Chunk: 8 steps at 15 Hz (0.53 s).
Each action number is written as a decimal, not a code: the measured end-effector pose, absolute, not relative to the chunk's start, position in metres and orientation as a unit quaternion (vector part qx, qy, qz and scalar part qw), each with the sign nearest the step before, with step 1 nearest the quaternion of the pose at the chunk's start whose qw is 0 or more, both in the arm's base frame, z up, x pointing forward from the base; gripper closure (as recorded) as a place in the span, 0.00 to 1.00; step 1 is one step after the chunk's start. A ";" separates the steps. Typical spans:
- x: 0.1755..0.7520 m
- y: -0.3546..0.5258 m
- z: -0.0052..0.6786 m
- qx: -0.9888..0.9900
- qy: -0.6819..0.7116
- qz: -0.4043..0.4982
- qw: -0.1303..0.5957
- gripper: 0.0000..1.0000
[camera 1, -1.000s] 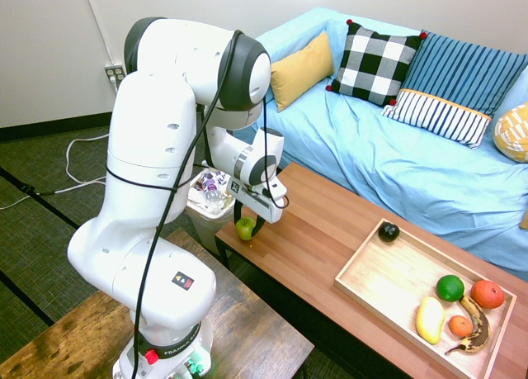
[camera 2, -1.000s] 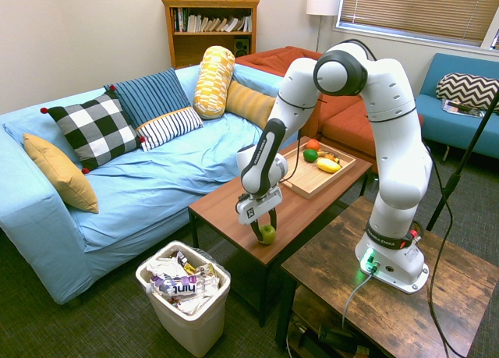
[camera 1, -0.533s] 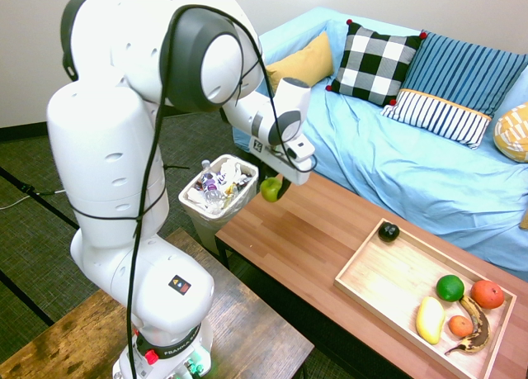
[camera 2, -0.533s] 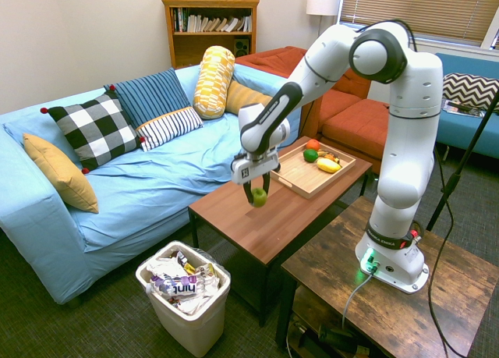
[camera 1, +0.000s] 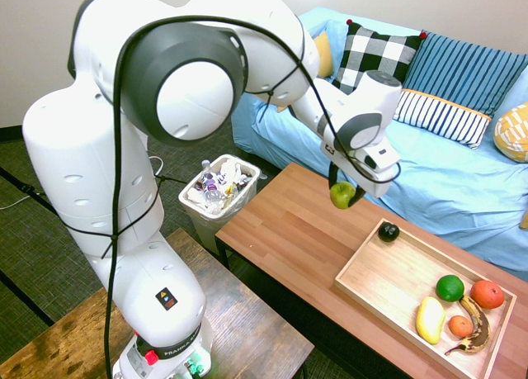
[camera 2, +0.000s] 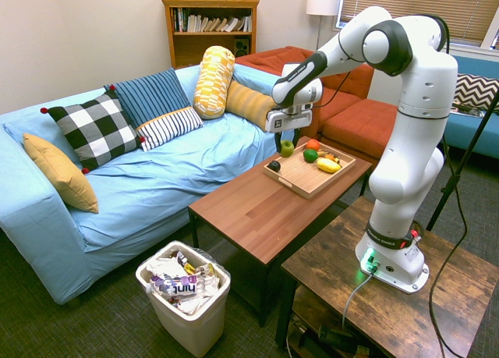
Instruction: Put the apple in the tray
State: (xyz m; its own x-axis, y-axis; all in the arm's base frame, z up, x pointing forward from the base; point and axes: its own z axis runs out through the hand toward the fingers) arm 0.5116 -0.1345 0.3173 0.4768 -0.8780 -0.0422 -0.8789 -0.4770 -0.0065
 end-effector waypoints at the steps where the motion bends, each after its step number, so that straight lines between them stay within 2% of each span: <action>1: 0.516 -0.157 0.311 -0.854 0.520 0.018 0.010 1.00; 8: 0.548 -0.267 0.243 -0.830 0.555 0.054 0.008 1.00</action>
State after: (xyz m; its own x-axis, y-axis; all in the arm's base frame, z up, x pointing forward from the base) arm 0.5482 -0.2671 0.2425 0.3787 -0.9202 -0.0991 -0.9220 -0.3845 0.0465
